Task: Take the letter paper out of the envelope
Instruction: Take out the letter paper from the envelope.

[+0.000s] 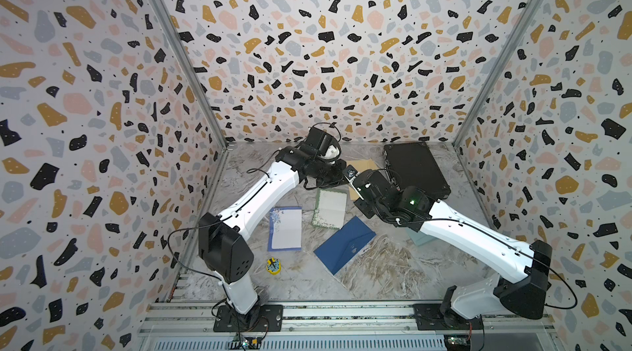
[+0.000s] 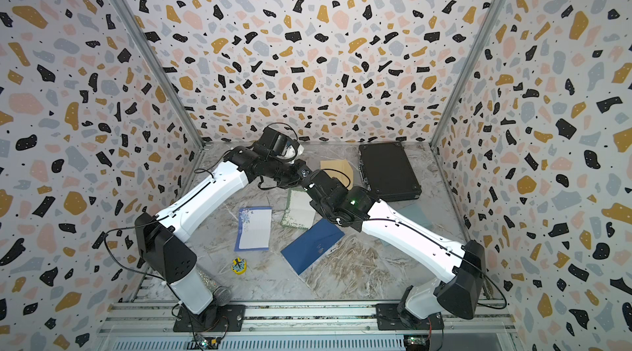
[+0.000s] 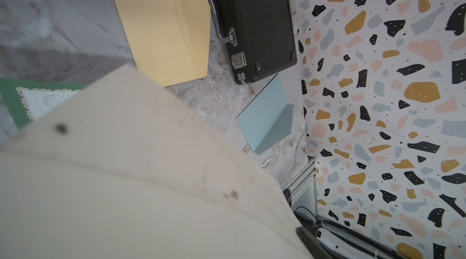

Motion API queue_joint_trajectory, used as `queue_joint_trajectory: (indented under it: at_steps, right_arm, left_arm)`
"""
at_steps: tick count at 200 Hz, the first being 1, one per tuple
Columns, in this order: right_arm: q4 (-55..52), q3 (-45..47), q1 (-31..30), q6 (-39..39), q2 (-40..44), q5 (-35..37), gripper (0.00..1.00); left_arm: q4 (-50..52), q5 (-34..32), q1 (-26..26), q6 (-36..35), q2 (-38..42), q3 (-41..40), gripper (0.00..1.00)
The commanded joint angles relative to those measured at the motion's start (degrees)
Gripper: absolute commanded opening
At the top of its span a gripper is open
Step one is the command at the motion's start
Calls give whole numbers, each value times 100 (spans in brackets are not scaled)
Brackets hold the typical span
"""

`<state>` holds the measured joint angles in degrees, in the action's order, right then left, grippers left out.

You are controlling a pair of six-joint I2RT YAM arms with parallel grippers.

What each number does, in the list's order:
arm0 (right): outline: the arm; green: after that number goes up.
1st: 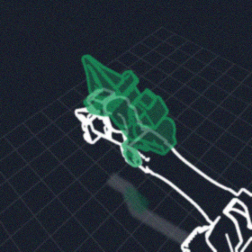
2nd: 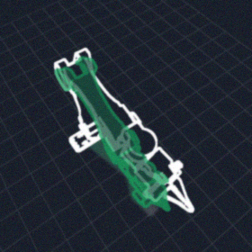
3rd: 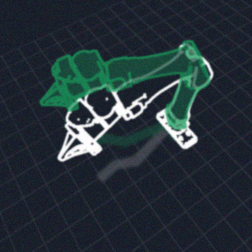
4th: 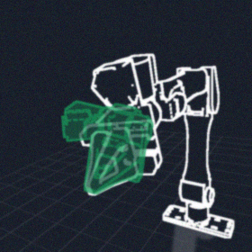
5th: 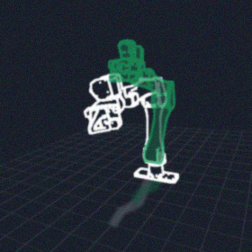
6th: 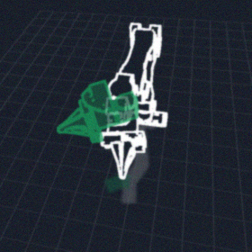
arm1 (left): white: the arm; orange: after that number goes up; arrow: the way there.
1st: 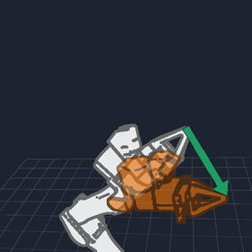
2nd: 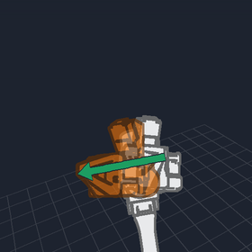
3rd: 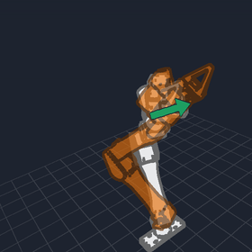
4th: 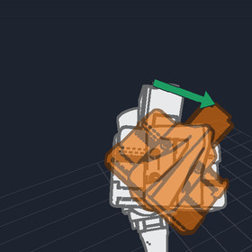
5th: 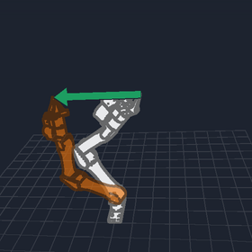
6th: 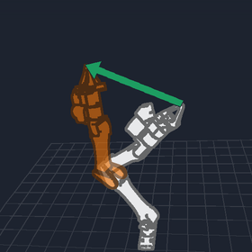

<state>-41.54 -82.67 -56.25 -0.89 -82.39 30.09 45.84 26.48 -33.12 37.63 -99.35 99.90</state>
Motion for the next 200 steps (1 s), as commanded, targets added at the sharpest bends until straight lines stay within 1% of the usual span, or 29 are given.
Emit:
queue_joint_trajectory:
  at_steps: [1, 28, 46, 65, 104, 122, 157, 184, 200]
  right_arm:
    - [90, -76, -53, 94, 44, 24, 0]
    - [27, 87, 5, 263, -13, -11, 0]
    - [-76, 99, 248, 538, -32, -319, 0]
    - [-202, 32, 472, 628, -83, -611, 0]
    - [-420, -82, 726, 731, -207, -906, 0]
    - [-527, -95, 999, 1039, -205, -1244, 0]
    - [-588, -82, 1556, 1541, -94, -1836, 0]
    - [-581, 86, 2132, 2164, 74, -2338, 0]
    - [-695, 250, 2402, 2627, 188, -2457, 0]
  left_arm:
    - [-128, 4, -14, 93, 51, 259, 0]
    - [-264, 176, -1, 385, 117, 436, 0]
    - [-343, 359, 25, 539, 109, 528, 0]
    - [-476, 527, 58, 713, 128, 510, 0]
    - [-705, 683, 103, 954, 183, 478, 0]
    - [-718, 662, 184, 981, 246, 485, 0]
    - [-945, 717, 436, 1096, 478, 228, 0]
    - [-1197, 763, 570, 1153, 668, -196, 0]
    - [-1357, 781, 579, 1166, 779, -529, 0]
